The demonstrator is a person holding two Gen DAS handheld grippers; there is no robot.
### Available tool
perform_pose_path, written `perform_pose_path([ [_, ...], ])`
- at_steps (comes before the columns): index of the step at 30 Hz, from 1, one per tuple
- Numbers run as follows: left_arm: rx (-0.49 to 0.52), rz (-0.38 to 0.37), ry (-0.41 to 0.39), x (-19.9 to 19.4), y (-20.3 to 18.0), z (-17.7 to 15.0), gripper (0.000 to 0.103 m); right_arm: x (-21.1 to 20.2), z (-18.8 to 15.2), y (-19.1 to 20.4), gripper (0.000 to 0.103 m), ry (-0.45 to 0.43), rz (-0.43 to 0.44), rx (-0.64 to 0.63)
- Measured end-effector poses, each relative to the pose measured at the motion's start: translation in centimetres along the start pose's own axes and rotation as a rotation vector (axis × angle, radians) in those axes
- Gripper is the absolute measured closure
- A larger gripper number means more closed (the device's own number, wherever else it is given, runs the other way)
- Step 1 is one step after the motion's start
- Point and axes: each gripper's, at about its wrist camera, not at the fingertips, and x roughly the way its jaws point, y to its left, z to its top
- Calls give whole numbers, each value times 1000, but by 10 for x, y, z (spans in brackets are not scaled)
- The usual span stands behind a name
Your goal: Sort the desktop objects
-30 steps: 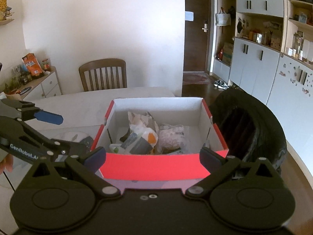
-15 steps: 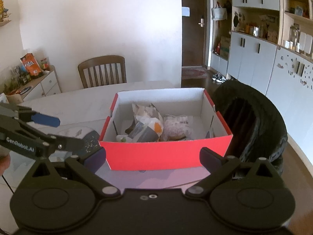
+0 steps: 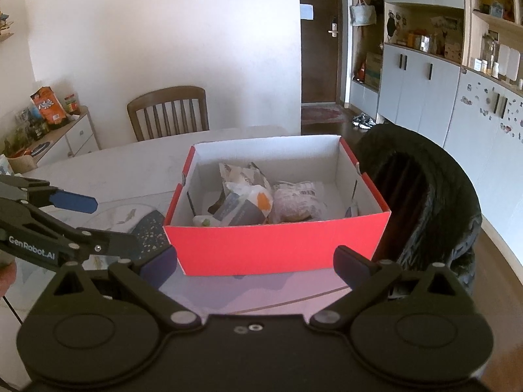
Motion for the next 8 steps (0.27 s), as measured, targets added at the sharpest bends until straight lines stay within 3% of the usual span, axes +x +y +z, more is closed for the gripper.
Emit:
perform_pose_path([
  [8, -10, 1, -6, -3, 5, 1, 2, 2, 0, 0, 1, 11, -2, 10],
])
